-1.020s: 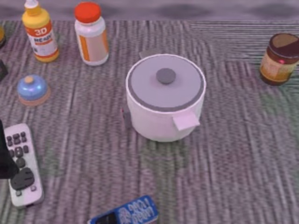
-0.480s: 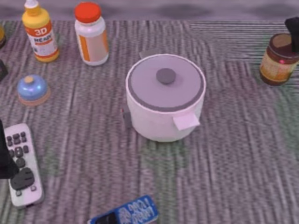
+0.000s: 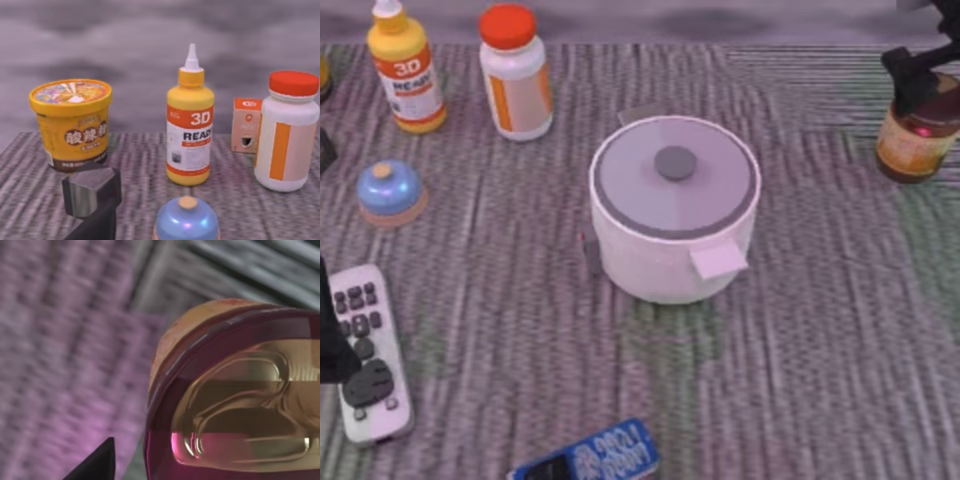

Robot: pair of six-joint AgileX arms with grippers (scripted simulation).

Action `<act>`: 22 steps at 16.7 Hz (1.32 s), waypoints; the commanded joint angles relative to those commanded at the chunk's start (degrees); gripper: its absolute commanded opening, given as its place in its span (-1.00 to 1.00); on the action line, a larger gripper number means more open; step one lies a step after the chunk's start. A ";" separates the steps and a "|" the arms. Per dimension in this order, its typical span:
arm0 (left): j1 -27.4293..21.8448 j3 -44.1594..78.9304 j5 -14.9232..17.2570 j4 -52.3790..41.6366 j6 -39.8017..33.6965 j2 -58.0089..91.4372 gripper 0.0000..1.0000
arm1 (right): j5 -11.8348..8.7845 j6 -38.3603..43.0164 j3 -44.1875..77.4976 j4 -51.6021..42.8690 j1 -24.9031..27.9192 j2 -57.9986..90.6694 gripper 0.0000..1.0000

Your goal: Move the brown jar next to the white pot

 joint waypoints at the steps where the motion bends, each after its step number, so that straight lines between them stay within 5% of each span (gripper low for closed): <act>1: 0.00 0.00 0.00 0.00 0.00 0.00 1.00 | -0.02 -0.05 0.21 -0.02 0.02 0.16 1.00; 17: 0.00 0.00 0.00 0.00 0.00 0.00 1.00 | 0.08 0.43 -8.38 10.00 0.49 1.55 1.00; 22: 0.00 0.00 0.00 0.00 0.00 0.00 1.00 | 0.08 0.43 -8.38 10.00 0.49 1.55 0.25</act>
